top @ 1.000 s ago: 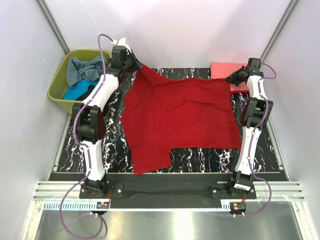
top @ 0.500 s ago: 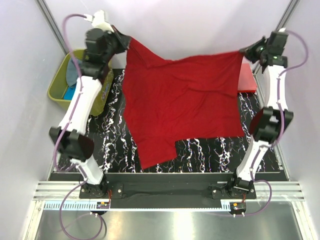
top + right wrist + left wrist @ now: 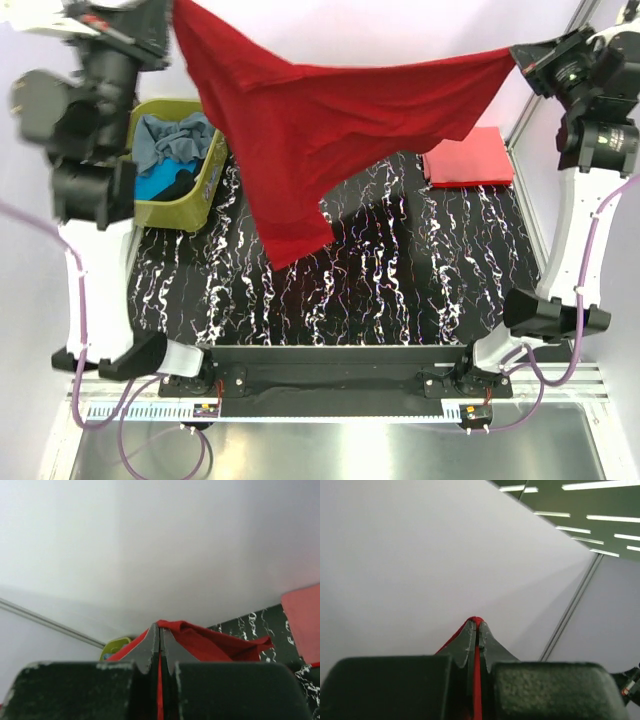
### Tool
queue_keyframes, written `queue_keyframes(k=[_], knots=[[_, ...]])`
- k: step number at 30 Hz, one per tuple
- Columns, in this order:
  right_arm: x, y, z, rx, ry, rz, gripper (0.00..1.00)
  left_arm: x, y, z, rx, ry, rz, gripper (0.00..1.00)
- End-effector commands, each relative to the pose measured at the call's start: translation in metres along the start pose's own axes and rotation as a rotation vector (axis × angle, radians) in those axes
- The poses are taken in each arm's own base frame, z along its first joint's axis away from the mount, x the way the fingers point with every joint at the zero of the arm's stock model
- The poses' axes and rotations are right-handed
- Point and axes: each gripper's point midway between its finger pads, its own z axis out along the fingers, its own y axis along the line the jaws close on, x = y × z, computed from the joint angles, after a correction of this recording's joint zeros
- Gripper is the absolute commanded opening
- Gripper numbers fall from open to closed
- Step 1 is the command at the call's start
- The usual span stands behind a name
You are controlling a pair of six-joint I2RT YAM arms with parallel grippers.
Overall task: Fold and stack the t-shirts
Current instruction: Flatten the tshirt out
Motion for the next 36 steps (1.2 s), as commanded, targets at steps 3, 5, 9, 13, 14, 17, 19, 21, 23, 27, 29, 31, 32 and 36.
queue_keyframes(k=[3,5,9,13,14,17,19,21,23,27,29,31,32,36], knots=[[-0.015,0.043,-0.03,-0.07,0.002,-0.033,0.0,-0.049,-0.009,-0.008,-0.027,-0.059,-0.086,0.0],[-0.024,0.056,-0.057,-0.062,-0.056,-0.08,0.0,-0.075,-0.038,-0.027,0.07,-0.121,-0.047,0.0],[-0.034,0.061,-0.08,-0.066,-0.15,-0.042,0.0,-0.096,-0.026,-0.049,-0.016,-0.23,-0.019,0.0],[0.01,0.056,-0.052,-0.104,0.097,0.102,0.0,-0.073,-0.022,-0.036,-0.016,-0.134,-0.087,0.0],[0.012,0.071,-0.059,-0.15,0.098,0.079,0.0,-0.078,-0.034,-0.045,0.023,-0.136,-0.082,0.0],[-0.026,0.15,-0.13,-0.417,-0.094,-0.038,0.0,-0.077,-0.027,-0.052,-0.008,-0.147,-0.052,0.0],[-0.031,0.162,-0.155,-0.435,-0.128,-0.08,0.0,-0.082,-0.023,-0.055,-0.039,-0.16,-0.034,0.0],[-0.027,0.113,-0.128,-0.201,-0.116,-0.066,0.0,-0.072,-0.016,-0.047,-0.057,-0.139,-0.048,0.0],[0.006,0.057,-0.087,-0.018,0.039,-0.015,0.0,-0.05,-0.007,-0.031,-0.058,-0.078,-0.088,0.0],[0.009,0.11,-0.119,-0.278,0.037,-0.024,0.0,-0.073,-0.031,-0.052,0.009,-0.123,-0.085,0.0],[-0.023,0.162,-0.185,-0.429,-0.156,-0.104,0.0,-0.118,-0.052,-0.08,0.028,-0.238,-0.026,0.0],[-0.035,0.151,-0.194,-0.318,-0.222,-0.106,0.0,-0.15,-0.056,-0.088,-0.005,-0.339,0.02,0.0],[-0.039,0.138,-0.185,-0.255,-0.236,-0.086,0.0,-0.155,-0.054,-0.086,-0.016,-0.361,0.031,0.0],[-0.035,0.088,-0.122,-0.071,-0.178,0.031,0.0,-0.136,-0.031,-0.047,-0.044,-0.359,-0.047,0.0]])
